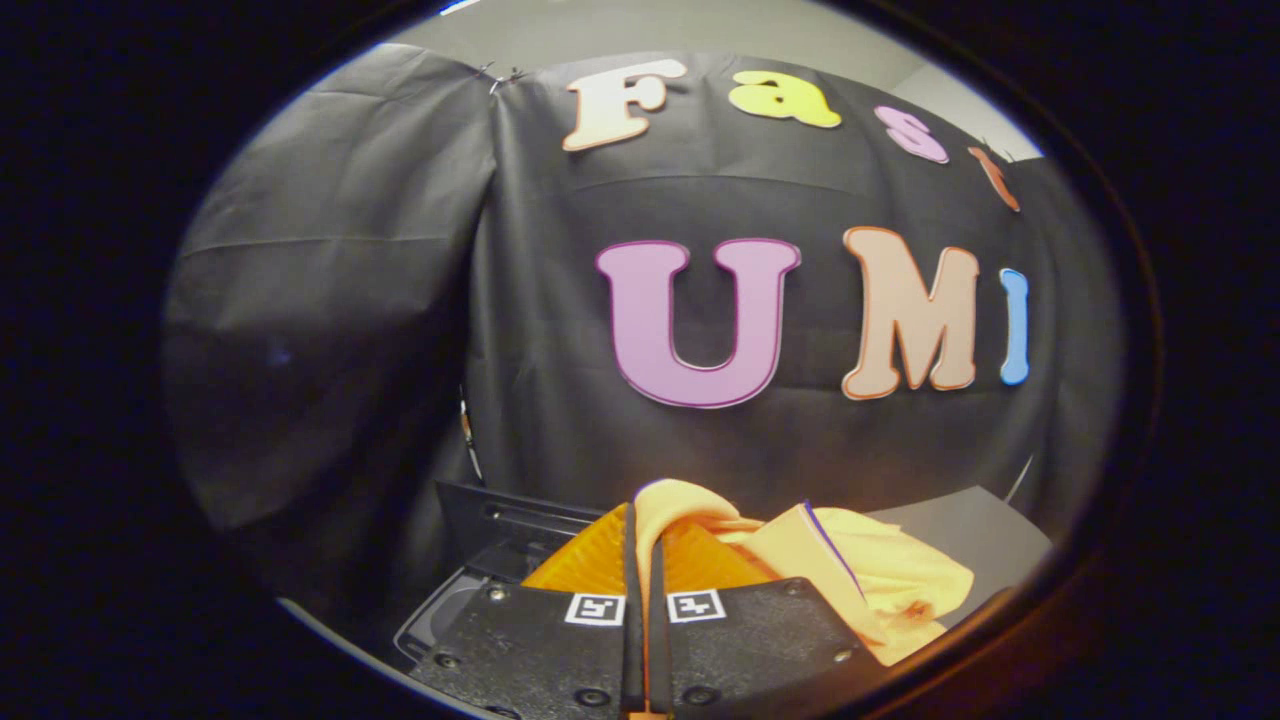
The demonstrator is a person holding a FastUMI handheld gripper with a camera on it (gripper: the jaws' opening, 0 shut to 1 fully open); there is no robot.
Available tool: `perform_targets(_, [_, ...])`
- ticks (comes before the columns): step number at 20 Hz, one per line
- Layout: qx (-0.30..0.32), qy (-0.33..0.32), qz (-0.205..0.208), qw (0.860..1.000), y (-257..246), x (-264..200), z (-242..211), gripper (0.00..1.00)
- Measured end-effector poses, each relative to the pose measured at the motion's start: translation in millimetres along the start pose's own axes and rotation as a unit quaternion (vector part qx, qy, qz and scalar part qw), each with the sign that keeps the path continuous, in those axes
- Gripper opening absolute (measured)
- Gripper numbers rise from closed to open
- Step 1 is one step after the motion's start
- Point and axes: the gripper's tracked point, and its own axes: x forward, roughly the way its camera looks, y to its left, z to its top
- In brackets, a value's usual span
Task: Put the clothes into the washing machine and then close the washing machine lid.
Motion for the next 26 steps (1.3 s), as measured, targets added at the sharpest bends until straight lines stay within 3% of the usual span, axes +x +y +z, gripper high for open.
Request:
perform_targets(4, [-0.004, 0.012, 0.041, 0.999, 55.7, 20.9, -11.4, 0.02])
perform_targets(11, [-0.019, 0.043, 0.076, 0.996, 108.1, 53.6, -44.0, 0.01])
perform_targets(14, [-0.029, 0.074, 0.077, 0.994, 112.2, 67.8, -75.6, 0.02])
perform_targets(18, [0.043, 0.09, 0.081, 0.992, 110.9, 81.5, -106.0, 0.02])
perform_targets(22, [0.023, 0.11, 0.052, 0.992, 98.9, 86.8, -124.2, 0.03])
perform_targets(26, [-0.002, 0.14, 0.041, 0.989, 89.5, 88.7, -144.2, 0.51])
